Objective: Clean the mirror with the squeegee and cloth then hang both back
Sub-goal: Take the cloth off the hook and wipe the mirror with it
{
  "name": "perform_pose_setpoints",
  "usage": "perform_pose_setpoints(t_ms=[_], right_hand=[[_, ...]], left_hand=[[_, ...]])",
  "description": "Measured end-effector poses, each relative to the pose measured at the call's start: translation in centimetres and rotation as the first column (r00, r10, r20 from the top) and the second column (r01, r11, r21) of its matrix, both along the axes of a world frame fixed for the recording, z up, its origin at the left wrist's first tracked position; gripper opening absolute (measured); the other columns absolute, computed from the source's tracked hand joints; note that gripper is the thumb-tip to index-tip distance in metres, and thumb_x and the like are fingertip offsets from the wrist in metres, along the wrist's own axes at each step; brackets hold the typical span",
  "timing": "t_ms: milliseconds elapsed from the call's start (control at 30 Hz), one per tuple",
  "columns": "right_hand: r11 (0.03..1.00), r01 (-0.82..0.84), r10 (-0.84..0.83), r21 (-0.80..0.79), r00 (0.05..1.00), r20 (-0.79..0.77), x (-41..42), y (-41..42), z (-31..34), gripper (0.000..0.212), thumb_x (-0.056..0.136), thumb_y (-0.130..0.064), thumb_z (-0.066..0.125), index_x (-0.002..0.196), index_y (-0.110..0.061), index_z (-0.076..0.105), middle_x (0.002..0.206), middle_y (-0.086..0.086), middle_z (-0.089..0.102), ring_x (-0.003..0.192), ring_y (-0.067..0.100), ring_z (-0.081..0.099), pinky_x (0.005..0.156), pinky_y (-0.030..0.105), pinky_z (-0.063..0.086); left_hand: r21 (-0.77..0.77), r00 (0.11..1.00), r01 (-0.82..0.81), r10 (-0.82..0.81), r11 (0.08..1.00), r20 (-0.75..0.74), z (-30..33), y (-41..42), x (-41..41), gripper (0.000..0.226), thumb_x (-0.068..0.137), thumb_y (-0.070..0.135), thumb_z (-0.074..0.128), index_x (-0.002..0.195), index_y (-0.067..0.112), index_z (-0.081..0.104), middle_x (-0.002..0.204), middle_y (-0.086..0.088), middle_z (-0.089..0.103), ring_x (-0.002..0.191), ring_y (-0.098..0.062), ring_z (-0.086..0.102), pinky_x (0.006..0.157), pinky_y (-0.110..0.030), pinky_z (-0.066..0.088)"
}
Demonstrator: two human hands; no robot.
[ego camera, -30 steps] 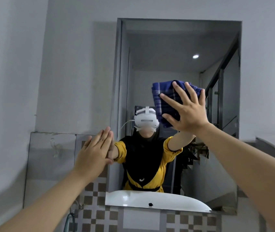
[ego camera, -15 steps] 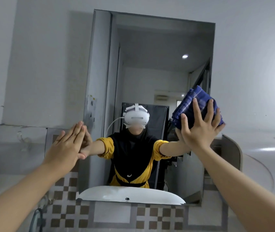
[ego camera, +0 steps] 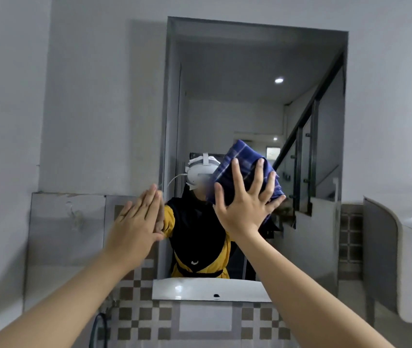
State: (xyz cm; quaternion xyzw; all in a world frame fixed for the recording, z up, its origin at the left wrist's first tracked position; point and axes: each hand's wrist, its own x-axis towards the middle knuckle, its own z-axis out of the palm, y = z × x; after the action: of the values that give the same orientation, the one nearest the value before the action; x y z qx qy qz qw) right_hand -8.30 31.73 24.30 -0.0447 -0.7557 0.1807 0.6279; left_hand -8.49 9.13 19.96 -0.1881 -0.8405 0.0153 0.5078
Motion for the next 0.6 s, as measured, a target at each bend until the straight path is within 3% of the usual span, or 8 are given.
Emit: perform_pose_setpoints(t_ms=[100,233,333,500,600], right_hand=[[0.993,-0.027,0.024,0.113,0.999,0.029,-0.2,-4.1,0.1,0.068,0.084,-0.064,0.044,0.146,-0.047,0.022,0.162,0.004,0.009,0.145,0.035,-0.003,0.106,0.070,-0.006],[0.945,-0.024,0.007,0.326,0.999,0.053,-0.9,-8.1,-0.6,0.066,0.085,-0.065,0.042,0.146,-0.047,0.024,0.161,0.004,0.013,0.145,0.034,-0.001,0.105,0.066,-0.011],[0.921,-0.022,0.002,0.388,0.999,0.052,-1.2,-8.6,-0.8,0.065,0.085,-0.065,0.042,0.145,-0.047,0.026,0.161,0.004,0.015,0.145,0.034,0.000,0.105,0.065,-0.012],[0.759,0.002,-0.022,0.652,1.000,0.022,-0.7,-5.5,-1.5,0.063,0.085,-0.066,0.043,0.143,-0.046,0.033,0.159,0.004,0.022,0.146,0.034,0.010,0.109,0.067,-0.002],[0.693,0.034,-0.017,0.720,0.999,-0.030,-0.4,-2.5,-1.7,0.061,0.084,-0.067,0.045,0.141,-0.046,0.038,0.157,0.004,0.028,0.146,0.034,0.017,0.110,0.068,0.005]], left_hand=[[-0.024,0.995,0.098,-0.099,0.995,-0.004,-1.7,-0.7,1.1,0.102,0.063,0.035,0.080,0.143,0.008,0.022,0.150,-0.011,0.026,0.135,-0.024,0.030,0.103,-0.044,0.028],[-0.063,0.990,0.132,-0.129,0.989,0.058,-5.2,-2.0,1.2,0.099,0.062,0.042,0.079,0.141,0.012,0.028,0.147,-0.007,0.032,0.133,-0.023,0.034,0.102,-0.043,0.032],[-0.049,0.986,0.139,-0.134,0.989,0.098,-6.6,-2.5,0.8,0.100,0.061,0.047,0.078,0.142,0.012,0.029,0.146,-0.008,0.035,0.132,-0.024,0.036,0.100,-0.043,0.033],[0.010,0.981,0.133,-0.133,0.991,0.140,-7.8,-2.2,0.1,0.101,0.069,0.056,0.066,0.146,0.014,0.018,0.150,-0.009,0.024,0.137,-0.026,0.024,0.102,-0.043,0.031],[0.029,0.979,0.147,-0.149,0.989,0.140,-8.0,-2.2,-0.3,0.094,0.076,0.061,0.053,0.147,0.019,0.009,0.153,-0.006,0.016,0.141,-0.022,0.014,0.106,-0.044,0.029]])
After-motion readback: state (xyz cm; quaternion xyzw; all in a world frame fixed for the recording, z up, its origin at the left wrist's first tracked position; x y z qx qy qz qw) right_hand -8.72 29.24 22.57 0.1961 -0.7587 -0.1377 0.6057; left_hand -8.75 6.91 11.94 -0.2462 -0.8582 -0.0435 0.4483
